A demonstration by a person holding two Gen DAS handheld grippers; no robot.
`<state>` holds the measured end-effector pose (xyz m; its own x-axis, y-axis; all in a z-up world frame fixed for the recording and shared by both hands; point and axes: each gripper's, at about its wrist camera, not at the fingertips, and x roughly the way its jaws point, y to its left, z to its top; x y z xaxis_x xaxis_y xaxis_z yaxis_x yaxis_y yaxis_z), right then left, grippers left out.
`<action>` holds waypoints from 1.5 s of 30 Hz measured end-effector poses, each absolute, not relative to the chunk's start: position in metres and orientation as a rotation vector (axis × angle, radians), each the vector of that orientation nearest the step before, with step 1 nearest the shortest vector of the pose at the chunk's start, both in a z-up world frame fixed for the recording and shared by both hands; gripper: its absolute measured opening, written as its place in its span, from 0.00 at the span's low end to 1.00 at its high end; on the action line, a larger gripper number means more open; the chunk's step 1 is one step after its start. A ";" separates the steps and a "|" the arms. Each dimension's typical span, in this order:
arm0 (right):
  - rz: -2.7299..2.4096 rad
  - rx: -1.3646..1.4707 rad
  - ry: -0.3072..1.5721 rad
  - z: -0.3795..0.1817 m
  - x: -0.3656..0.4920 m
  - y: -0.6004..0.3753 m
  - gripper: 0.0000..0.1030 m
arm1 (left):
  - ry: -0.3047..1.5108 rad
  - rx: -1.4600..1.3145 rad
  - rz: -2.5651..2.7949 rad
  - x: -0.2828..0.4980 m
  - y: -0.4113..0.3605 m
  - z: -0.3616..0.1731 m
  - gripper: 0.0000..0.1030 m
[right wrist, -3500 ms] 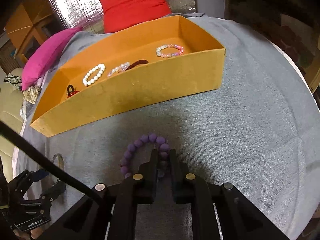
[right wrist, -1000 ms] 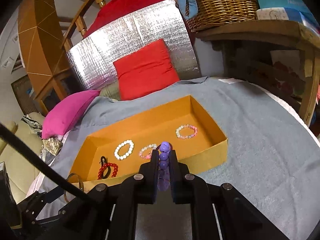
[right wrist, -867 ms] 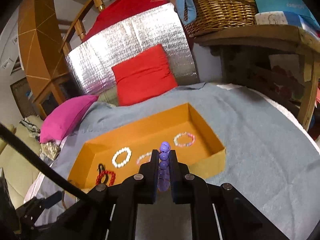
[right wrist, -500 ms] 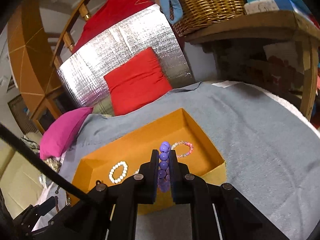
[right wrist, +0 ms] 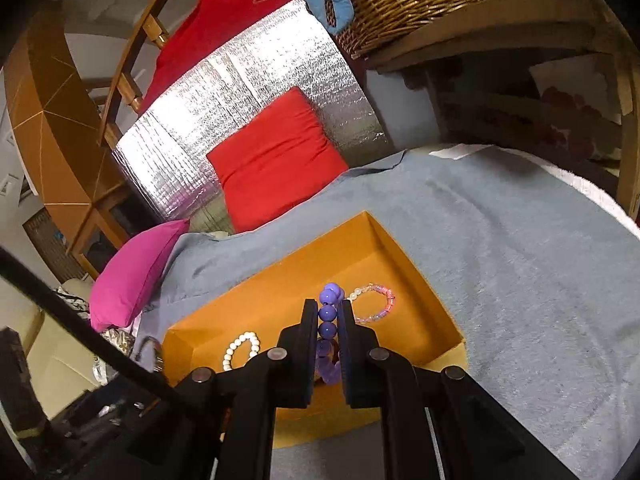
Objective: Organize jewelry
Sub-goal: 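Lower the silver bangle into the box with the left tool while the right tool lowers the purple bracelet in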
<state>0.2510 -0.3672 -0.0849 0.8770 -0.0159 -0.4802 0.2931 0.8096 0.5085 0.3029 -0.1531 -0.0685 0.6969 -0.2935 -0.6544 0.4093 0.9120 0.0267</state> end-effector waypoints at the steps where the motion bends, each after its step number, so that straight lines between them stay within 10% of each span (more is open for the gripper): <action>1: -0.171 0.614 0.481 -0.086 0.254 -0.368 0.10 | 0.703 0.174 -0.393 0.304 -0.153 -0.071 0.60; 45: -0.203 0.608 0.576 -0.115 0.282 -0.363 0.10 | 0.767 0.260 -0.348 0.318 -0.167 -0.109 0.60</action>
